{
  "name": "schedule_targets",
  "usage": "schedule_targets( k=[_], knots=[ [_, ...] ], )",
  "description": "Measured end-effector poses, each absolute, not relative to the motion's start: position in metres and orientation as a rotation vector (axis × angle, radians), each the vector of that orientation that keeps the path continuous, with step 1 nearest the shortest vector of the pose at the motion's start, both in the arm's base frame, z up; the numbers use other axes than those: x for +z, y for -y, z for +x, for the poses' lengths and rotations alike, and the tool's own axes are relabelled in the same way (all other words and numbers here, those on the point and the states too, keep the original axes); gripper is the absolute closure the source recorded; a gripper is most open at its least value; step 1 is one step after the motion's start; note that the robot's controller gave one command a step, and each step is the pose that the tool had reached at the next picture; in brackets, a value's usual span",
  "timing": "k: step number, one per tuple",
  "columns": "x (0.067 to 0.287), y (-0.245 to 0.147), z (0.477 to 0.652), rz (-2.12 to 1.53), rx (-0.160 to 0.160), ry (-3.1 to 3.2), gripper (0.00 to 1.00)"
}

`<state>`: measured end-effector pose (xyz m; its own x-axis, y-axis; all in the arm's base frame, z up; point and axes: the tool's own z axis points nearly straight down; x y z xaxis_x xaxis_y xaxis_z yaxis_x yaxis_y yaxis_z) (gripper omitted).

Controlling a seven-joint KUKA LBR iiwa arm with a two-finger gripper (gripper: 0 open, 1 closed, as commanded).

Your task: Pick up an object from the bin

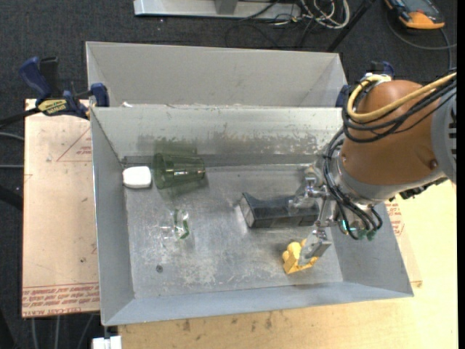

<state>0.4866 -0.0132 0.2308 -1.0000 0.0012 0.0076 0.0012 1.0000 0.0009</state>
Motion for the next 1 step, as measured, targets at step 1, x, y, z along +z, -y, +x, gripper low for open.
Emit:
schedule_targets(
  k=[1],
  knots=[
    [0.2345, 0.0132, 0.4881, -0.002, -0.001, 3.142, 0.00]
  ],
)
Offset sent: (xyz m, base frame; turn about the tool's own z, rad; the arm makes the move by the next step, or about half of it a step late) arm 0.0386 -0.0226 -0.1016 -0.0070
